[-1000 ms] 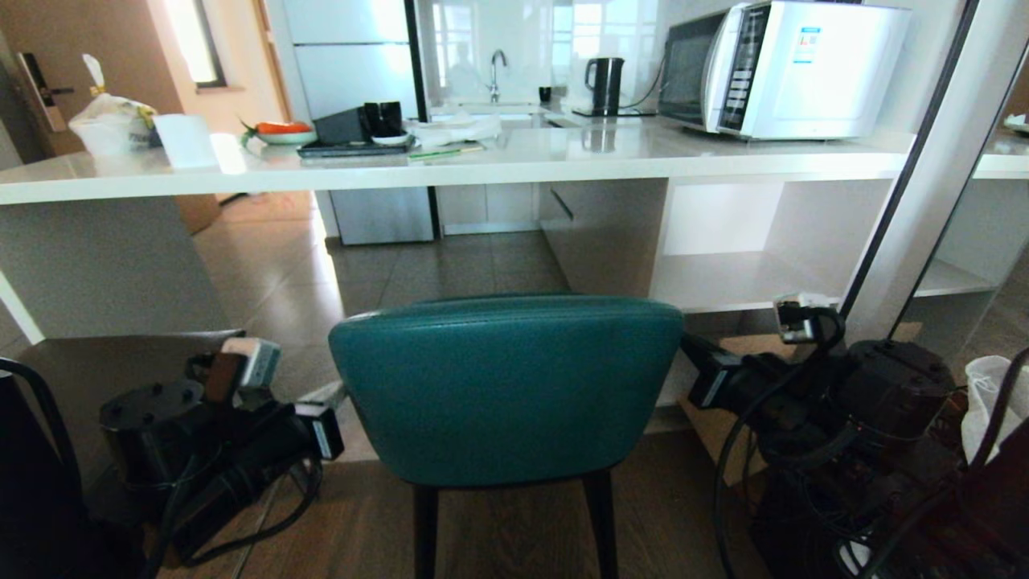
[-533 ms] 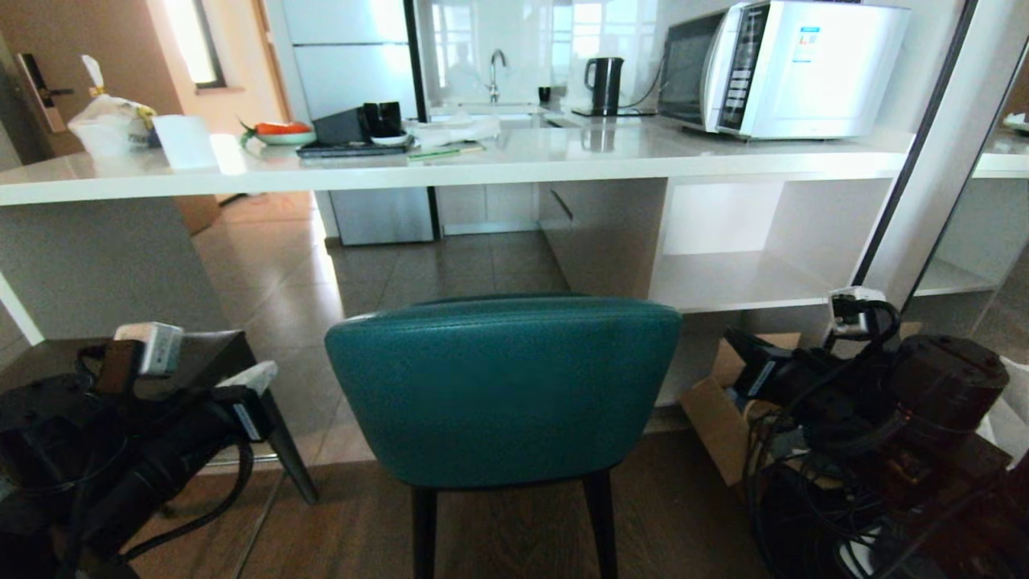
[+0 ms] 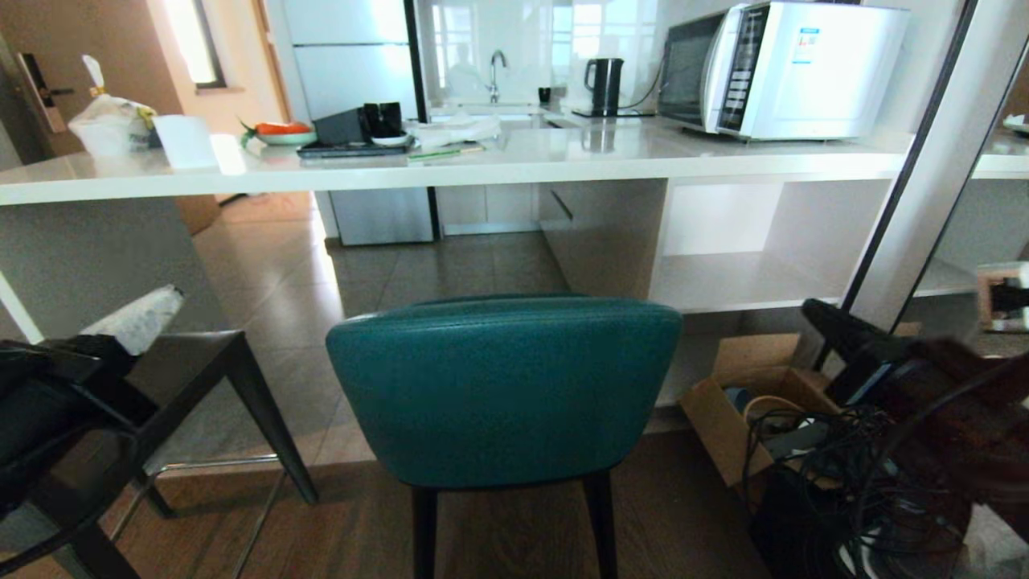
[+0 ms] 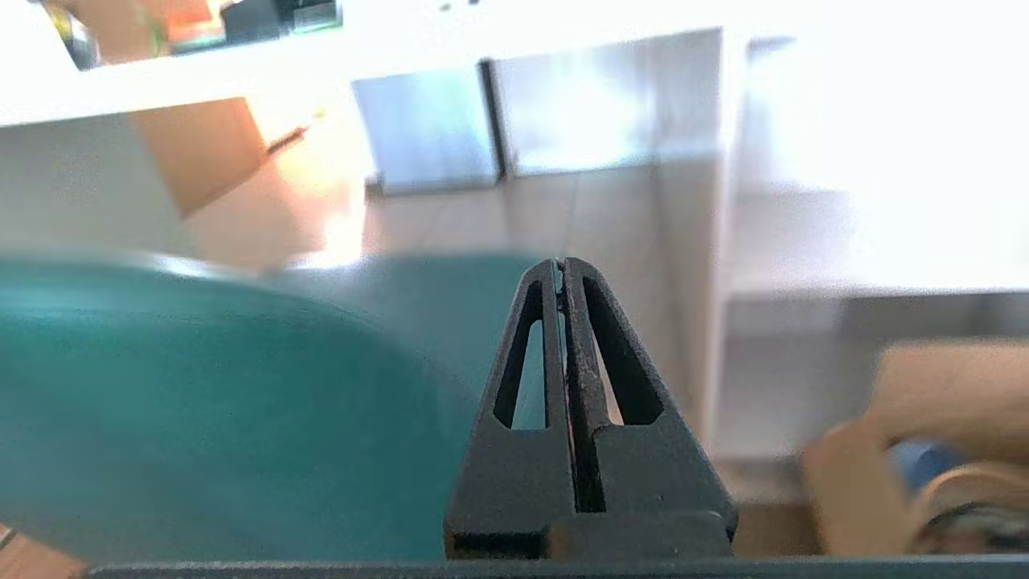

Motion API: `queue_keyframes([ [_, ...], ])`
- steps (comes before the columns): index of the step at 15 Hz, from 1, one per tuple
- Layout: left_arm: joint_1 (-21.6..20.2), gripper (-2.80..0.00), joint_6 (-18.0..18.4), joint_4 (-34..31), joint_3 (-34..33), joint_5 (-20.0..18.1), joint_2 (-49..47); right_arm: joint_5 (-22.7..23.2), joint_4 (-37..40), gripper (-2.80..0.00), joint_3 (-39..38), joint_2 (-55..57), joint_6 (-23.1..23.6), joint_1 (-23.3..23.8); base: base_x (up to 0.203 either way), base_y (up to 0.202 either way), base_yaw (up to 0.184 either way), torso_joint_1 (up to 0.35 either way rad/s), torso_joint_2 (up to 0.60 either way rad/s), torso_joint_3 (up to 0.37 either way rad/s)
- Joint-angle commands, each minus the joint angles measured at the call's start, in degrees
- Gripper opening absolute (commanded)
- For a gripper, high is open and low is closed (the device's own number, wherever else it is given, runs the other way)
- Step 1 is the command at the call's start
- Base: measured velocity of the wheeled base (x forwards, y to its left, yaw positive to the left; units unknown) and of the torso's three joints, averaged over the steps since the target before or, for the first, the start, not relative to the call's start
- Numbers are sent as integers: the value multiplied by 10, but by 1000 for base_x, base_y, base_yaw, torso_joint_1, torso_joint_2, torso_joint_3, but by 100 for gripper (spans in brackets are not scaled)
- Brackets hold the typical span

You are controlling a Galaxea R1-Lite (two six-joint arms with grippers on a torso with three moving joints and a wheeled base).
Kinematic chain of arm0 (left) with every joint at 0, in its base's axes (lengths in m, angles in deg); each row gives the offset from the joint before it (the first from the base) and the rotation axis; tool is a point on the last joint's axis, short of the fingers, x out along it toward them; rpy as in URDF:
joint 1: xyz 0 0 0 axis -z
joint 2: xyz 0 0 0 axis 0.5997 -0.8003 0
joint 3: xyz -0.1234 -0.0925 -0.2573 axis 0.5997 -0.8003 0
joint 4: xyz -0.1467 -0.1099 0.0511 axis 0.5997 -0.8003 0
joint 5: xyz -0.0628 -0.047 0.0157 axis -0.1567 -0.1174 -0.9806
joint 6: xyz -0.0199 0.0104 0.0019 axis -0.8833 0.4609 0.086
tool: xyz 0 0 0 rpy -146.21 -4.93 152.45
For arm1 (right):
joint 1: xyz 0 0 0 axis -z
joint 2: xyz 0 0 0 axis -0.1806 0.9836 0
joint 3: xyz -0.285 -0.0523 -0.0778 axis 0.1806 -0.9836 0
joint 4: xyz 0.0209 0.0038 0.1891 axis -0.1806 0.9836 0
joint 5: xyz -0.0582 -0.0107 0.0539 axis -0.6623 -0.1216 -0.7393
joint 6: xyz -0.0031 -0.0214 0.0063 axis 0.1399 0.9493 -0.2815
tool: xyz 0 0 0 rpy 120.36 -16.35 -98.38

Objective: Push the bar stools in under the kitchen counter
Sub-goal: Push the gray chair back under the dining table

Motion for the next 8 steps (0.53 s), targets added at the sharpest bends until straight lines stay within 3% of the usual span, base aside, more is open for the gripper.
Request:
queue_keyframes([
  [1,-12,-280,-1,-129,37,-11,157,-3,65,-280,0,-139,4,1,0,0,0,0,0,0],
  [4,-16,-280,-2,-409,127,-45,321,-9,209,-280,9,-289,18,49,0,0,0,0,0,0],
  [6,0,-280,-6,-499,181,-96,378,-8,272,-280,7,-351,24,89,0,0,0,0,0,0],
  [8,4,-280,-8,-561,214,-112,417,-4,301,-280,9,-388,28,107,0,0,0,0,0,0],
])
